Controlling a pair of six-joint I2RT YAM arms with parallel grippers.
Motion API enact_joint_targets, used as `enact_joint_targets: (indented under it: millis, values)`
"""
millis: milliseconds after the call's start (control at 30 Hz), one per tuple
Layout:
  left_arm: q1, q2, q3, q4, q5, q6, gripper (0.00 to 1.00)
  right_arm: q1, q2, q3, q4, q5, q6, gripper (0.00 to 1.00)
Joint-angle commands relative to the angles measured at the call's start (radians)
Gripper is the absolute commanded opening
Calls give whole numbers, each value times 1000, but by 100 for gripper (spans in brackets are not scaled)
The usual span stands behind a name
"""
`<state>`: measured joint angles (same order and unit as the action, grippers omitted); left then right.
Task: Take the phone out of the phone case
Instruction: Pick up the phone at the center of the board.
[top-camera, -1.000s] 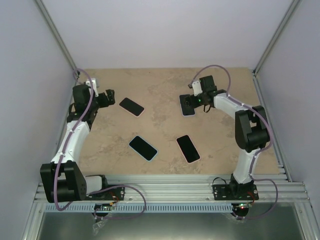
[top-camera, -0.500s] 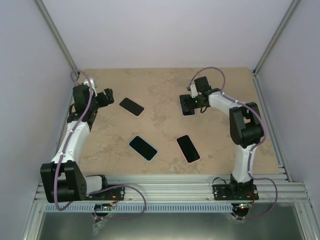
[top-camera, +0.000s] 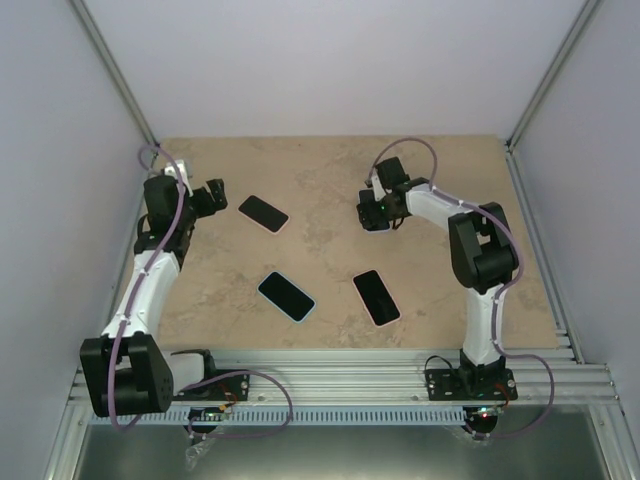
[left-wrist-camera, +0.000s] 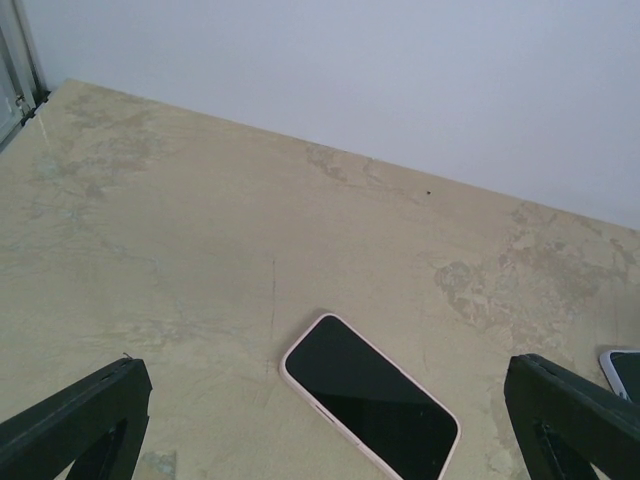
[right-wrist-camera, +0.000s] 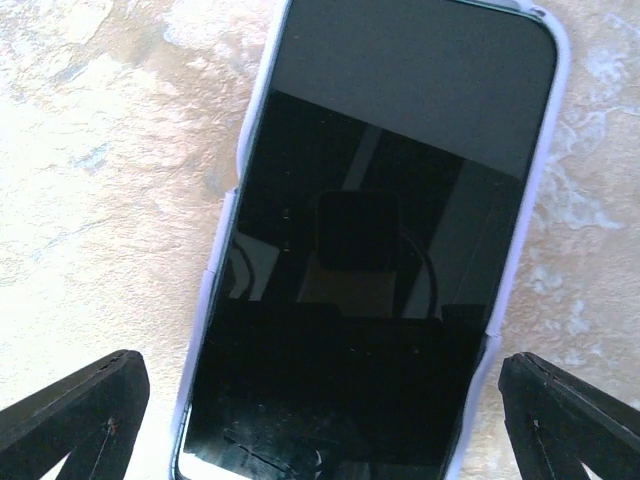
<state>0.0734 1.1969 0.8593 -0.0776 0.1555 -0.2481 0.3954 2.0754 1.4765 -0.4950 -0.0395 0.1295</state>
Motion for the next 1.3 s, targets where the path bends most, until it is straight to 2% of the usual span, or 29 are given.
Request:
enact_joint_targets:
  millis: [0,300,633,800,1067,1267]
  values:
    - [-4,-32,-20,49,-10,0,99,25,34,46,-26,50,26,98]
    - [-4,-37,-23,52,-12,5,99,39,80,37,-21,127,60,98]
    - [-4,-43,-44,69,-16,16,99,39,131,33,-37,136,66,97]
    - [-4,-42,-39,62,-31,13,99,39,116,25,-37,135,66,84]
    - [-4,-17,-36,-13,164,66,99,40,-11,-14,24,162,-1,64]
    - [-4,3,15,-80,256,134,100,40,-117,-56,96,162,-55,58]
